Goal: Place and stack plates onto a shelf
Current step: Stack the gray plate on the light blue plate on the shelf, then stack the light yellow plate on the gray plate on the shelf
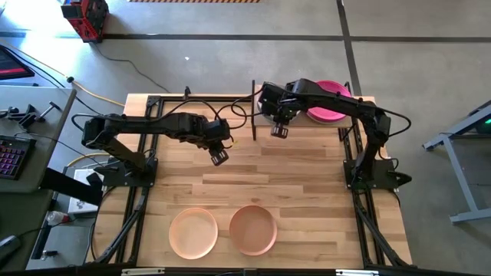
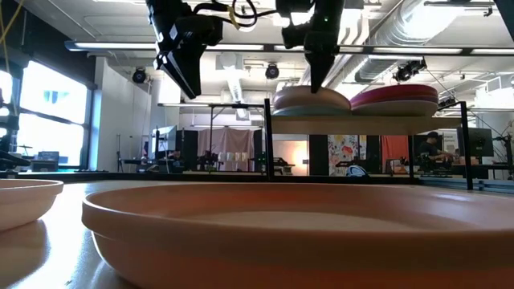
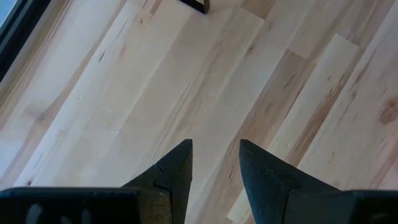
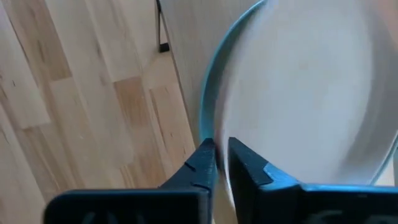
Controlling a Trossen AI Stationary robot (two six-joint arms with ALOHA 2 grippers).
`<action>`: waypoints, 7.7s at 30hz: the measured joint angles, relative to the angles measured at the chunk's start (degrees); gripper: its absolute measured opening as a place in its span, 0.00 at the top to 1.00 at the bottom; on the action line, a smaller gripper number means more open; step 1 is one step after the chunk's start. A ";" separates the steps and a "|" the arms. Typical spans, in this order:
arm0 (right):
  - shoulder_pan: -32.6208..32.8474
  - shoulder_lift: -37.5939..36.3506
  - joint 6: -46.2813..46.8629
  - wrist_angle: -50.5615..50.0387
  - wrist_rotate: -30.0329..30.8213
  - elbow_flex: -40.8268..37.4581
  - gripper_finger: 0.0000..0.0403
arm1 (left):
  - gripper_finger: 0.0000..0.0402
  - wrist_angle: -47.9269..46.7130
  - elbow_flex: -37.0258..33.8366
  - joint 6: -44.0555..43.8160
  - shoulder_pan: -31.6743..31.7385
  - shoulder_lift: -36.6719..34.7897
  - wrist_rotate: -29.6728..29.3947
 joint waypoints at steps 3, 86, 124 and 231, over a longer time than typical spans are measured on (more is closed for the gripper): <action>-0.09 0.00 0.53 0.04 0.62 0.02 0.88 | 0.70 0.00 0.00 -0.02 0.00 0.00 0.00; 10.53 4.44 20.77 -10.82 -8.45 22.25 0.74 | 0.70 -9.46 -0.15 0.10 -23.30 -0.02 12.79; 29.61 4.46 33.14 -14.40 -3.67 21.86 0.74 | 0.70 -8.41 -0.20 2.49 -35.72 21.57 10.51; 14.79 4.52 24.44 9.46 19.29 21.81 0.74 | 1.00 15.96 -0.13 8.26 3.45 -11.41 -27.28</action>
